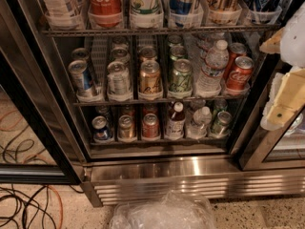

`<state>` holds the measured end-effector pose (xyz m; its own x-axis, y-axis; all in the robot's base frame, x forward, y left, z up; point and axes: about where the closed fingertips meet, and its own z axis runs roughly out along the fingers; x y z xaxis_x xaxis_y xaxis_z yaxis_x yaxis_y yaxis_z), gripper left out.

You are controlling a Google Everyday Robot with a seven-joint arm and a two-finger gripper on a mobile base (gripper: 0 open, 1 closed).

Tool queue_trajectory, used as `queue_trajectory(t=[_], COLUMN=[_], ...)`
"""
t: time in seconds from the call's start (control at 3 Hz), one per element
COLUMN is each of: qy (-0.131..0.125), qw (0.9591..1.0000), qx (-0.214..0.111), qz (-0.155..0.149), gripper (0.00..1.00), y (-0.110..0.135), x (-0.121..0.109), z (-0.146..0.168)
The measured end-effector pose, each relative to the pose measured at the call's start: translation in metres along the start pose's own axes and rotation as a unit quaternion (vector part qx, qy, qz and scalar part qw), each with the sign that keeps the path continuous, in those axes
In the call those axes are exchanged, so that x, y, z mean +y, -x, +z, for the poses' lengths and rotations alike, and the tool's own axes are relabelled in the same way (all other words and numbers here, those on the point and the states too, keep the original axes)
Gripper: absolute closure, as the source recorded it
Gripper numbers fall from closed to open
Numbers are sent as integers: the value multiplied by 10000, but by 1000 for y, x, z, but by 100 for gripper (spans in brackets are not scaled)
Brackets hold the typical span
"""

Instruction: Pick pepsi can from top shelf of fridge

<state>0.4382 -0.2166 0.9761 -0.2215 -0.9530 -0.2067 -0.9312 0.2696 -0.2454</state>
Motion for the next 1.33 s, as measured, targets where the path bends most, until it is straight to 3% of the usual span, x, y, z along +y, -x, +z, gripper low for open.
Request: queue_trajectory(t=[0.67, 1.0, 1.33], qy=[-129, -378, -704], qw=[9998, 9962, 9851], qx=[-166, -695, -1427], qz=[69, 351, 656], gripper=[0, 0, 0], y=[7, 15, 26], x=[-2, -3, -7], z=[2, 7, 12])
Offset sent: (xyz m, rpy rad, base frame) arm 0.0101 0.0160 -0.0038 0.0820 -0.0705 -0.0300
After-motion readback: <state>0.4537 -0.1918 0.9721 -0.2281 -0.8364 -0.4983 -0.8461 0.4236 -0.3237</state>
